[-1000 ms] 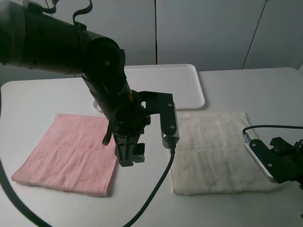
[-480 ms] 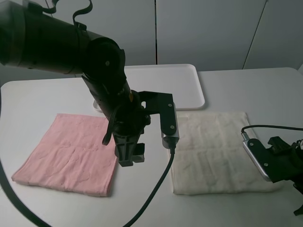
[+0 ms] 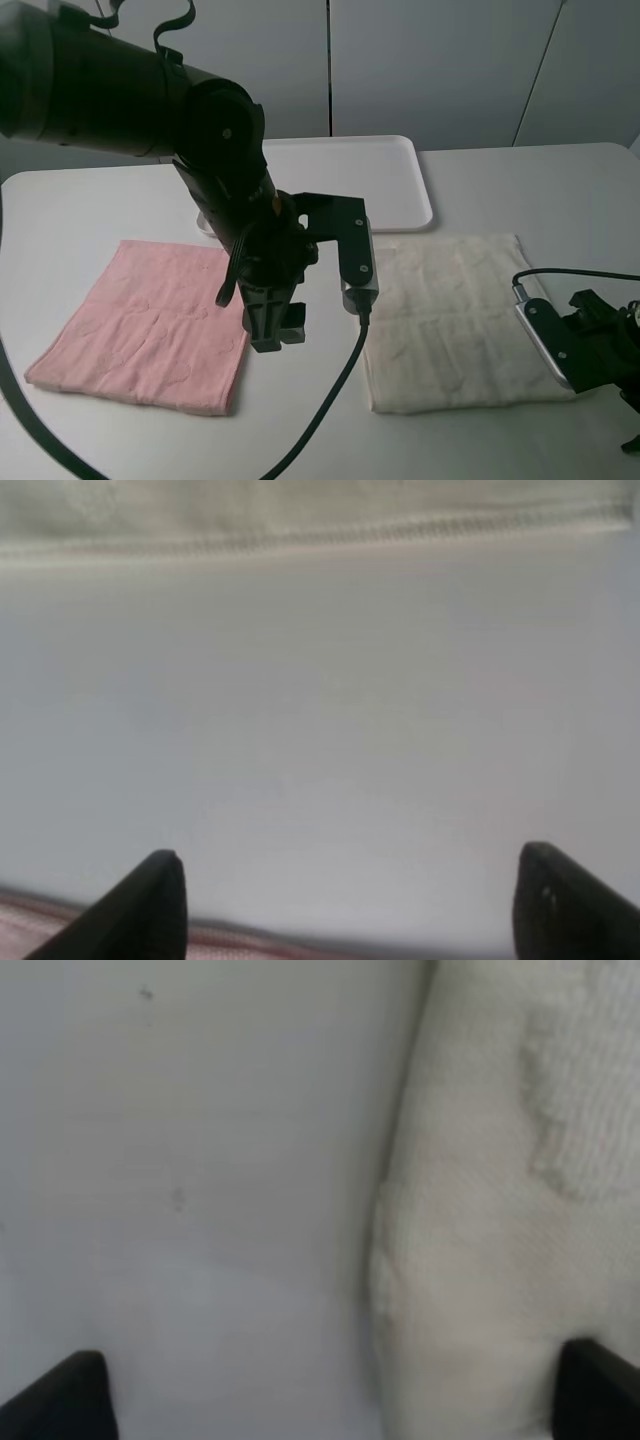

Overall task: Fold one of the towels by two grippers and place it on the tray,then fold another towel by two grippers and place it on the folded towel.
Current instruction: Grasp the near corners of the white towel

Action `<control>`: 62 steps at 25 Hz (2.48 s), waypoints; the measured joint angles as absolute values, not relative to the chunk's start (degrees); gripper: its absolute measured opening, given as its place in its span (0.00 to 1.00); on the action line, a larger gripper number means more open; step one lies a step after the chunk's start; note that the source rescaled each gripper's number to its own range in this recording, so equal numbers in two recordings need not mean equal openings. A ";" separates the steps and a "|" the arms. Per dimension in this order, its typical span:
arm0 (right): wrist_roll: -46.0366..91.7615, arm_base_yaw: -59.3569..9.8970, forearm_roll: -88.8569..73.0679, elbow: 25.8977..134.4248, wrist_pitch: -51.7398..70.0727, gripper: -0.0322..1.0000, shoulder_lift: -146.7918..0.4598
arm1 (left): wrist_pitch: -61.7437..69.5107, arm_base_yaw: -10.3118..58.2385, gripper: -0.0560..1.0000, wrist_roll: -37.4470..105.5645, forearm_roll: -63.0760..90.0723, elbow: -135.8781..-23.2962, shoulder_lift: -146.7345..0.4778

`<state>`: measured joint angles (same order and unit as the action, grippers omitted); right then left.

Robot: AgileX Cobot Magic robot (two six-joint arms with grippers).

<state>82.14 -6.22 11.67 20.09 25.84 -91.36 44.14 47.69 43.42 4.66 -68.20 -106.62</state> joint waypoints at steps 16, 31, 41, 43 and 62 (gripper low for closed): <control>81.51 -6.22 15.32 20.67 25.22 0.94 -92.66 | 43.27 52.98 0.87 40.44 4.02 -68.20 -106.62; 77.63 -6.22 15.41 20.67 24.79 0.94 -92.72 | 47.87 65.78 0.87 27.30 2.47 -79.67 -117.25; 77.50 -6.35 15.67 20.67 24.79 0.94 -92.72 | 50.19 67.83 0.87 20.65 0.71 -84.58 -124.37; 77.37 -6.35 15.67 20.67 24.79 0.94 -92.72 | 50.53 67.83 0.87 20.15 0.00 -84.62 -125.03; 76.92 -6.35 15.67 20.67 24.79 0.94 -92.80 | 48.88 69.49 0.87 12.45 -5.42 -85.50 -128.77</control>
<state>76.92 -6.35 15.67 20.67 24.79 -92.80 48.88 69.49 12.45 -5.42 -85.50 -128.77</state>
